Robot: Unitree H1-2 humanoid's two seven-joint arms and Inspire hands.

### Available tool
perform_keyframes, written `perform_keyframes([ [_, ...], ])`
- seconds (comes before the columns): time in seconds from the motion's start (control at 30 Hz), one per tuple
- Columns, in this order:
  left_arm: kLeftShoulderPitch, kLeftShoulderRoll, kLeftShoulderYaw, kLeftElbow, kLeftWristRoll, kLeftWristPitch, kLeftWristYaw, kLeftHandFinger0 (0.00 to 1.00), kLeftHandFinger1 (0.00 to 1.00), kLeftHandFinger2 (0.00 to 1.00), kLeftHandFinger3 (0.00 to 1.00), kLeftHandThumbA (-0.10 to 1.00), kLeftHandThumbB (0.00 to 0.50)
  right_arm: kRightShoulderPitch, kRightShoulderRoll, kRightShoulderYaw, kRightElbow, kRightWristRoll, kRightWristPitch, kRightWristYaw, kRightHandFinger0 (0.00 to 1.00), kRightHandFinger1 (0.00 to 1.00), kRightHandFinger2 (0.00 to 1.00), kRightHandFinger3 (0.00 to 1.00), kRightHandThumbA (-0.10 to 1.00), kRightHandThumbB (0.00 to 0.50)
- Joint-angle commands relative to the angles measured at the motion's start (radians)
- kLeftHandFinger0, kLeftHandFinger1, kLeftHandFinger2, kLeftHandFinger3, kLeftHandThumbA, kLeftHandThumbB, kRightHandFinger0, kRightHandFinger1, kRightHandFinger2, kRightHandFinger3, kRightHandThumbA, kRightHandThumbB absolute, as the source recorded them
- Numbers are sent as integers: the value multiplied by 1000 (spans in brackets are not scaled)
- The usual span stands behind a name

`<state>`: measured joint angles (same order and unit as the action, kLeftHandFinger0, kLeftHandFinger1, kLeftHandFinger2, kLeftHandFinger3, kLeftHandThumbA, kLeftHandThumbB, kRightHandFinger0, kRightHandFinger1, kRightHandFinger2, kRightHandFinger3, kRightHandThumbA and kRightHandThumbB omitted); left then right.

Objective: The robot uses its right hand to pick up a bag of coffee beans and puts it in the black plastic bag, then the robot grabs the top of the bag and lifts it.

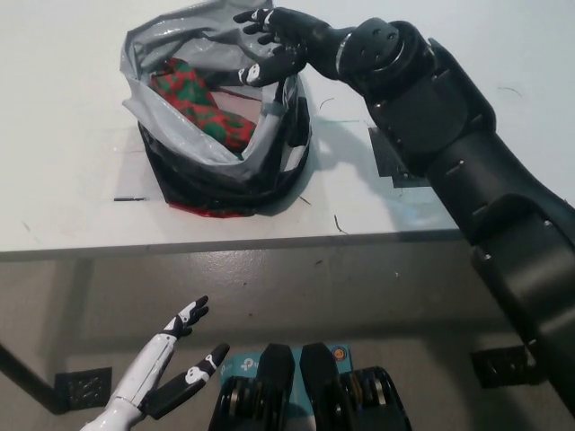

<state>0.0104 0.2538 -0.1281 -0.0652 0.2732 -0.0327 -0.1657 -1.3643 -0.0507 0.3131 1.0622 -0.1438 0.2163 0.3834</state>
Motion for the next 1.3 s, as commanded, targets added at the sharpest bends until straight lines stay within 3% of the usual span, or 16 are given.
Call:
perform_keyframes([
  [0.0,-20,16,1,-40,-3,9,-14,1000,1000,1000,1000,774,168,-40,-27,16,-45,-29,-42,45,1000,1000,1000,1000,694,485],
  [0.13,-21,15,2,-41,-9,7,-14,1000,1000,1000,1000,768,170,-32,-34,3,-64,-28,-16,42,1000,1000,1000,1000,674,443],
  [0.2,-22,16,1,-40,-9,7,-15,1000,1000,1000,1000,767,169,-33,-36,10,-58,-44,-30,26,1000,1000,1000,1000,713,449],
  [0.23,-22,16,1,-36,-9,2,-13,1000,1000,1000,1000,762,168,-33,-38,30,-61,-76,-33,-1,1000,1000,1000,1000,771,468],
  [0.37,-20,20,0,-37,-2,6,-12,1000,1000,1000,1000,786,180,-27,-33,111,-86,-196,-58,-124,1000,1000,1000,1000,927,460],
  [0.43,-19,22,-4,-38,5,6,-13,1000,1000,1000,1000,797,174,-13,-18,137,-128,-252,10,-203,1000,1000,1000,1000,977,497],
  [0.5,-18,21,-5,-38,0,4,-14,1000,1000,1000,1000,798,179,0,-6,143,-158,-279,33,-268,1000,1000,1000,1000,1000,500],
  [0.6,-15,21,-5,-34,-3,0,-15,1000,1000,1000,1000,797,176,22,18,126,-215,-299,72,-340,1000,1000,1000,1000,1000,500],
  [0.8,-16,24,-6,-25,1,-21,-9,1000,1000,1000,1000,793,166,37,68,42,-266,-288,35,-506,1000,1000,1000,1000,920,468],
  [0.9,-15,27,-7,-24,3,-20,-10,1000,1000,1000,1000,791,155,27,77,30,-281,-298,36,-525,1000,1000,1000,1000,986,464],
  [1.13,-10,22,-3,-23,-18,-25,-13,1000,1000,1000,1000,759,159,5,88,-1,-279,-306,44,-553,1000,1000,1000,1000,950,469],
  [1.27,-8,23,-8,-28,-7,-18,-13,1000,1000,1000,1000,766,155,10,97,-13,-260,-308,56,-564,1000,1000,1000,1000,969,497],
])
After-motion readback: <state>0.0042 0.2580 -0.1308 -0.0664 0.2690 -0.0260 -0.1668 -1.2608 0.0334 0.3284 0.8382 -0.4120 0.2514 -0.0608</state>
